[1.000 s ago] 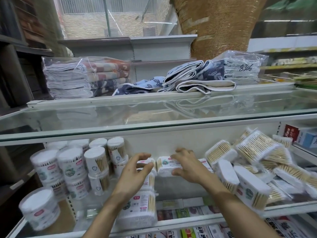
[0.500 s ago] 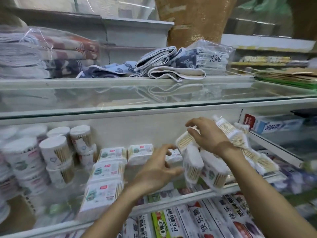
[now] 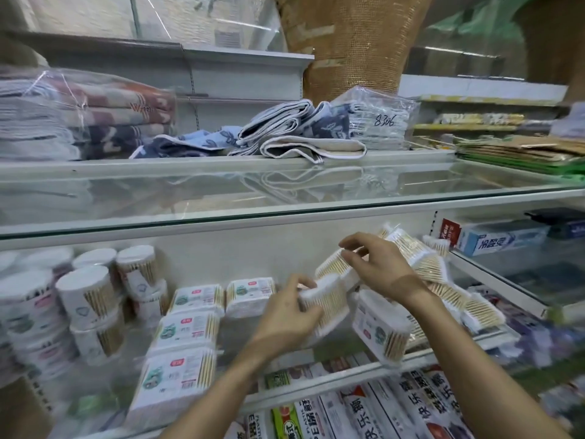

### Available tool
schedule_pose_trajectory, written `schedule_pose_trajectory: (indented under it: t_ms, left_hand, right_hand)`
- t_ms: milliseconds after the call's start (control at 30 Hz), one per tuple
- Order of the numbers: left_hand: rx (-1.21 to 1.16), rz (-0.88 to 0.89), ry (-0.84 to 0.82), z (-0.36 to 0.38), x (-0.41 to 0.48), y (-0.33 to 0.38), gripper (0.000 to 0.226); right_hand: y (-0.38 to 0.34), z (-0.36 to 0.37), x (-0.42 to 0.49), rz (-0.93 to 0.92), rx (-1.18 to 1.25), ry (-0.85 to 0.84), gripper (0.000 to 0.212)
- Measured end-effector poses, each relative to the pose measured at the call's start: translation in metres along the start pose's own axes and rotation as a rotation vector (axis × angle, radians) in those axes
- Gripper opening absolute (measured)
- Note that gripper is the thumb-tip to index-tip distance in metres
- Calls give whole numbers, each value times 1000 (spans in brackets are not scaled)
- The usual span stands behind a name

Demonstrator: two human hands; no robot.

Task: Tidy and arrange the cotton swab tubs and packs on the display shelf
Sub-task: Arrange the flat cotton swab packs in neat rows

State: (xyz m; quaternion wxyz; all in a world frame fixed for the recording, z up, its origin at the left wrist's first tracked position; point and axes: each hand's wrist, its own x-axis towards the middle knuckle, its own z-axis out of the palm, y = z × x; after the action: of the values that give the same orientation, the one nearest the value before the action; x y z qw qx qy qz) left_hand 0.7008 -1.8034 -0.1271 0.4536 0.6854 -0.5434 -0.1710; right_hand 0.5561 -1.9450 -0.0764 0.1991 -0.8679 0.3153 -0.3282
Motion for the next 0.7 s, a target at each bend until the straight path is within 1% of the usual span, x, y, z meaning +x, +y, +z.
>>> schedule_pose_trajectory:
  t_ms: [67, 133, 233, 300, 333, 367, 433, 500, 567, 633, 700]
  left_hand:
    - [-149, -54, 68, -25, 0, -1, 28]
    - [-245, -70, 139, -49, -2, 0, 30]
    - [-248, -23, 191, -76, -10, 1, 31]
    - [-196, 30, 178, -85, -16, 1, 37]
    - [-142, 75, 177, -88, -19, 0, 41]
    - [-67, 123, 183, -91, -22, -1, 44]
    - [30, 209, 202, -97, -27, -6, 50]
    - [54, 241, 192, -105, -32, -12, 55]
    - [16, 197, 164, -113, -36, -18, 72]
    - [-125, 99, 134, -120, -39, -20, 90]
    - [-167, 74, 135, -123, -39, -23, 92]
  right_hand:
    - [-7, 3, 1, 25, 106, -24, 26]
    - [-18, 8, 3, 89, 235, -95, 30]
    - [-37, 20, 5, 191, 395, -275, 40]
    - [-46, 31, 8, 214, 558, -374, 54]
    - [-50, 36, 9, 222, 641, -407, 58]
    - [-55, 41, 9, 213, 709, -430, 56]
    - [-60, 49, 10, 150, 762, -430, 48]
    - [-60, 56, 11, 81, 793, -394, 55]
    - [-60, 61, 11, 8, 833, -359, 65]
    - [-62, 64, 8, -75, 882, -373, 73]
    - [-64, 68, 5, -154, 917, -413, 79]
